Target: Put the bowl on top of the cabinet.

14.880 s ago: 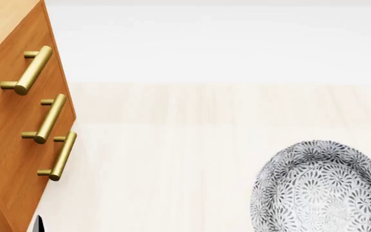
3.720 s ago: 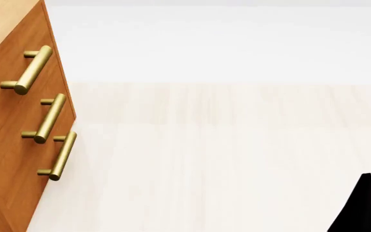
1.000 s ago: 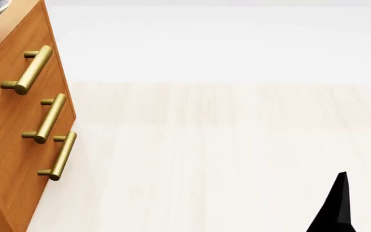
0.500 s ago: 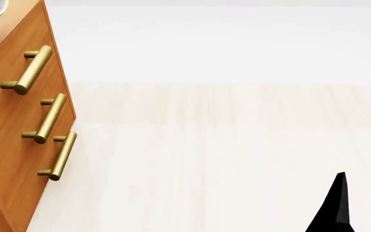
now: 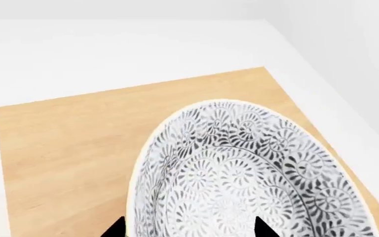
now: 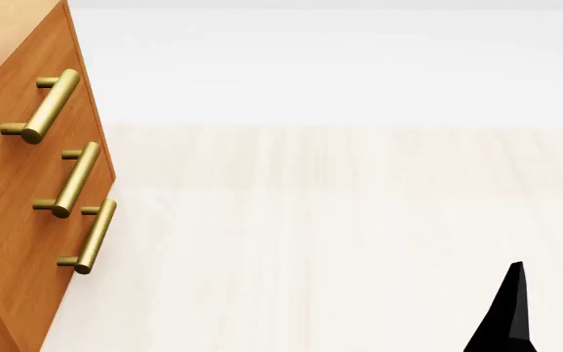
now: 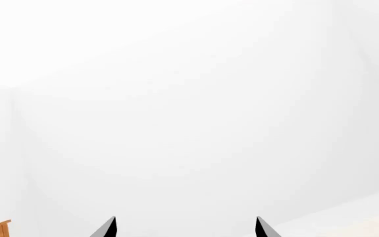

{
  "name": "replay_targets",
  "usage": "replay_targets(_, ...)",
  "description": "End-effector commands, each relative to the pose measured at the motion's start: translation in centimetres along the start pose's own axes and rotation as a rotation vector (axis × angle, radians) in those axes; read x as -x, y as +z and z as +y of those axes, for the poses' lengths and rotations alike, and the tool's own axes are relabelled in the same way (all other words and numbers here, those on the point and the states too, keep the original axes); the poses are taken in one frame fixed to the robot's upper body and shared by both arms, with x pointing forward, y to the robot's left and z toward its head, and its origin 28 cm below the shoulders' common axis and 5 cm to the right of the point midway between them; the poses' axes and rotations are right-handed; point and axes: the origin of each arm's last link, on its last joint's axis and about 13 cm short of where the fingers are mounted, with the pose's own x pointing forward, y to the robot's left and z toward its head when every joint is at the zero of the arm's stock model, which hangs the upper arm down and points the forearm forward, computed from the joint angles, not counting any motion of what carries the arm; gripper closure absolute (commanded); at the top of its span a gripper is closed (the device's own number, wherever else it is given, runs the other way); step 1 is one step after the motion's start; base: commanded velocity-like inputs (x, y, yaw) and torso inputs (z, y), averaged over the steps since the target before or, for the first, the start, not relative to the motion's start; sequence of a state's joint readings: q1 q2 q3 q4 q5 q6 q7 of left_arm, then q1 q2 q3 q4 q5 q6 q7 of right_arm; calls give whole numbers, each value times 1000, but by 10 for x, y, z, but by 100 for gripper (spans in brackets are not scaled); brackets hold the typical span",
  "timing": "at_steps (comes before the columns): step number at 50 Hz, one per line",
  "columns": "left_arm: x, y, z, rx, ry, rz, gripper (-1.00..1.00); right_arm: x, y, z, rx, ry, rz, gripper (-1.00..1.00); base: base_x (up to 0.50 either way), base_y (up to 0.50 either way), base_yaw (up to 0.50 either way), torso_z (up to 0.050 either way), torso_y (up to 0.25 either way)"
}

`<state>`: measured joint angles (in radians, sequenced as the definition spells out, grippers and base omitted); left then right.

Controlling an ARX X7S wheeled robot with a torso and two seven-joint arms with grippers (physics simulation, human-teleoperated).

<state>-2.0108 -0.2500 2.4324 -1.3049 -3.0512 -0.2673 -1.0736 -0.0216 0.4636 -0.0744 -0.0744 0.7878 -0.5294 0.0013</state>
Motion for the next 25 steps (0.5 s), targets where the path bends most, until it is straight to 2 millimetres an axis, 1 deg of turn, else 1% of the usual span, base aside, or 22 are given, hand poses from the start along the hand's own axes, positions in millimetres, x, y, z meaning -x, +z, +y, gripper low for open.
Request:
replay_targets(1,0,2,1,-5,7,-15,-100,0,0,0,0,1,1,-100,0,0,0,0,0)
replay_targets(10,2,4,1,-5,11,-17,-100,0,1,1,-2,3,0,-100,0,0,0,0,0)
replay_targets(22,13,16,1,4,12,-38,-100,2,4,1,-11,9,-7,-100,0,0,0,0,0)
replay_targets(25,21,20,3,3,11,-52,-100,4,7,2,-14,15,-16,-100,0,0,0,0,0)
